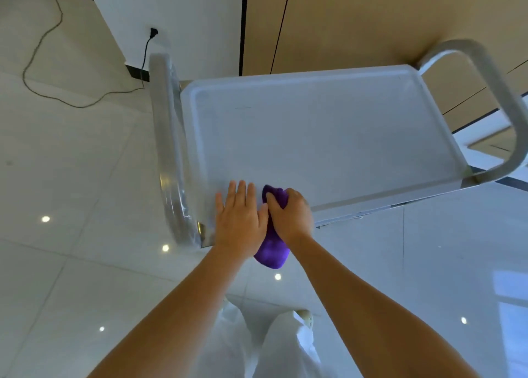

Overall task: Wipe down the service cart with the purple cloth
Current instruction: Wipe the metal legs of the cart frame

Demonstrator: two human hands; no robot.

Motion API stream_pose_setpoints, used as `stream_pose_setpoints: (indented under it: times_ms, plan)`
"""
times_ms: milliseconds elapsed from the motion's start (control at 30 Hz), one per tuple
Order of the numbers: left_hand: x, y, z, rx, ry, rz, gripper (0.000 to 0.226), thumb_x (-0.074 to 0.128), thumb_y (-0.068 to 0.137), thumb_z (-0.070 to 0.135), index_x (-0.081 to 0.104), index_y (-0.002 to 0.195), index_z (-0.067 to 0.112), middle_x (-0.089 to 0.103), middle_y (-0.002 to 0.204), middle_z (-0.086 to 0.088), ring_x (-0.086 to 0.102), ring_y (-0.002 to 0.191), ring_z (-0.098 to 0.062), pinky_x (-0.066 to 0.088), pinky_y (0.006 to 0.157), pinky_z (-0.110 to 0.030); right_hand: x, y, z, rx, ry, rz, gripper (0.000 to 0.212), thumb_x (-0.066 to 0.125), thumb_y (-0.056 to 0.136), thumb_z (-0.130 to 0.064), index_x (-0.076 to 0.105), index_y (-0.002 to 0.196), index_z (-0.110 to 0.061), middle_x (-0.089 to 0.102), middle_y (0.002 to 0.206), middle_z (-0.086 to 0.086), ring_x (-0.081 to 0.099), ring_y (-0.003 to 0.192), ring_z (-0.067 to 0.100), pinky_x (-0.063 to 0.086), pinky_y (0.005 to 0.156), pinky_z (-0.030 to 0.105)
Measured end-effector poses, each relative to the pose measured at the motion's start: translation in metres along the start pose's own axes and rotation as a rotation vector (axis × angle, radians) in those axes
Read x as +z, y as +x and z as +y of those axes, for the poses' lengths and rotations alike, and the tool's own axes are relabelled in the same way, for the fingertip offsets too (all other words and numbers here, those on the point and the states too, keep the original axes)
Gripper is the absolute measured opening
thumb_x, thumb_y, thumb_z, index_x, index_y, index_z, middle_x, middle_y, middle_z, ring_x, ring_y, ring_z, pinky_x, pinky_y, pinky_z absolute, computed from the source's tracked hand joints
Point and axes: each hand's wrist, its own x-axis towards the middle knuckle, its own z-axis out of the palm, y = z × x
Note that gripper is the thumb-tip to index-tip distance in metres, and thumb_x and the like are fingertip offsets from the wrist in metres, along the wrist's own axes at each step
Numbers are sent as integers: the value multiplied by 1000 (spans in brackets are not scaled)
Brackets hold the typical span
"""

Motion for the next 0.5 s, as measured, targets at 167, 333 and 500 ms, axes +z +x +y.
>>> stream_pose_setpoints:
  times_ms: [167, 333, 500]
  plan:
    - [45, 2, -13, 79, 82, -206, 73, -3, 92, 60, 23, 146, 18, 23, 152, -20, 15, 139, -35, 16, 107, -61, -10, 19, 40, -322, -451, 41, 36, 57, 88, -39, 59, 116, -16, 56, 124, -9, 49, 117, 13, 48, 66, 29]
    - [37, 34, -33, 129, 115, -237, 83, -8, 86, 66, 29, 145, 19, 25, 151, -19, 23, 139, -39, 9, 108, -60, 5, 37, 43, -443, -380, 177, 44, 65, 74, -39, 68, 108, -12, 67, 116, 0, 63, 107, 19, 54, 57, 29]
    - [13, 94, -66, 160, 244, -195, 82, -15, 73, 68, -17, 145, 29, -25, 153, -7, -23, 141, -27, -9, 111, -53, 13, 73, 24, -392, -287, 15, 53, 55, 90, -42, 46, 137, -19, 37, 147, -9, 32, 136, 8, 46, 90, 31]
